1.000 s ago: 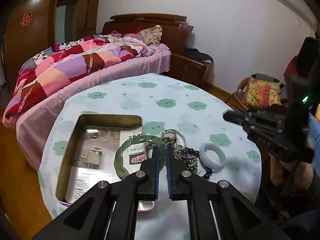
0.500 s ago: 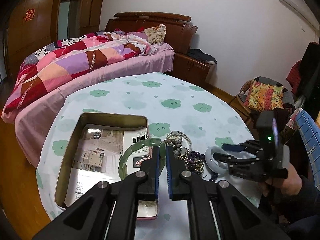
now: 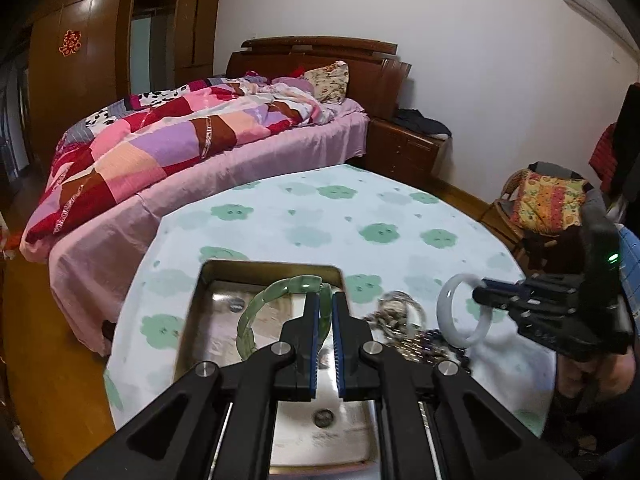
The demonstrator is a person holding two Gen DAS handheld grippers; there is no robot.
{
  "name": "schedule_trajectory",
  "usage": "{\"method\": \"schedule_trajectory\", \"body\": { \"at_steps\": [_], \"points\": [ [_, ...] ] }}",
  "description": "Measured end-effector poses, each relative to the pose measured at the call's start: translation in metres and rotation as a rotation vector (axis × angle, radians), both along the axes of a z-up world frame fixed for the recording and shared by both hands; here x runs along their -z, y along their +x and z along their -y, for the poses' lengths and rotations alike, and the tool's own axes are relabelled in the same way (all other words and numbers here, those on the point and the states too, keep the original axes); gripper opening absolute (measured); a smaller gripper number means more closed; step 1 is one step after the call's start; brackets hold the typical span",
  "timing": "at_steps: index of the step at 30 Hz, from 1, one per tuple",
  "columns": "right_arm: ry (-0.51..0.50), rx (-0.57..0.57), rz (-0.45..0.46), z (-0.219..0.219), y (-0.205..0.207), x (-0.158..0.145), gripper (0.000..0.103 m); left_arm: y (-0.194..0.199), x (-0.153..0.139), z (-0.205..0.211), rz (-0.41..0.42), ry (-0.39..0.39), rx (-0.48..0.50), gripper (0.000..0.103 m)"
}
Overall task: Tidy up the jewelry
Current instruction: 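Lower both bangles into the tin box and open both tools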
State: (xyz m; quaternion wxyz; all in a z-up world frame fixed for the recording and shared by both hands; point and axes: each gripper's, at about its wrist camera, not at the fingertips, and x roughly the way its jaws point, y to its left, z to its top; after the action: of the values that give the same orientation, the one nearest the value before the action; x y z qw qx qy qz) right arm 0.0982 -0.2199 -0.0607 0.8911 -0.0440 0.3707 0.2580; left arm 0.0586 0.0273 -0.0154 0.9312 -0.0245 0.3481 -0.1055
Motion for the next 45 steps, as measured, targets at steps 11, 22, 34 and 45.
{"method": "schedule_trajectory", "body": {
  "at_steps": [11,22,34,45],
  "points": [
    [-0.081,-0.142,0.051,-0.108,0.033,-0.015,0.012,0.048,0.026,-0.033,-0.047,0.006,-0.064,0.005],
    [-0.196,-0.183,0.038,-0.155,0.042,0.014,0.013,0.065,0.045,-0.045,-0.083,0.048,-0.093,0.006],
    [-0.181,-0.14,0.039,-0.151,0.042,0.017,0.018,0.07,0.054,-0.047,-0.12,0.129,-0.15,0.027],
    [-0.109,-0.121,0.055,-0.131,0.034,0.006,0.031,0.061,0.045,-0.051,-0.074,0.143,-0.204,0.064]
  ]
}}
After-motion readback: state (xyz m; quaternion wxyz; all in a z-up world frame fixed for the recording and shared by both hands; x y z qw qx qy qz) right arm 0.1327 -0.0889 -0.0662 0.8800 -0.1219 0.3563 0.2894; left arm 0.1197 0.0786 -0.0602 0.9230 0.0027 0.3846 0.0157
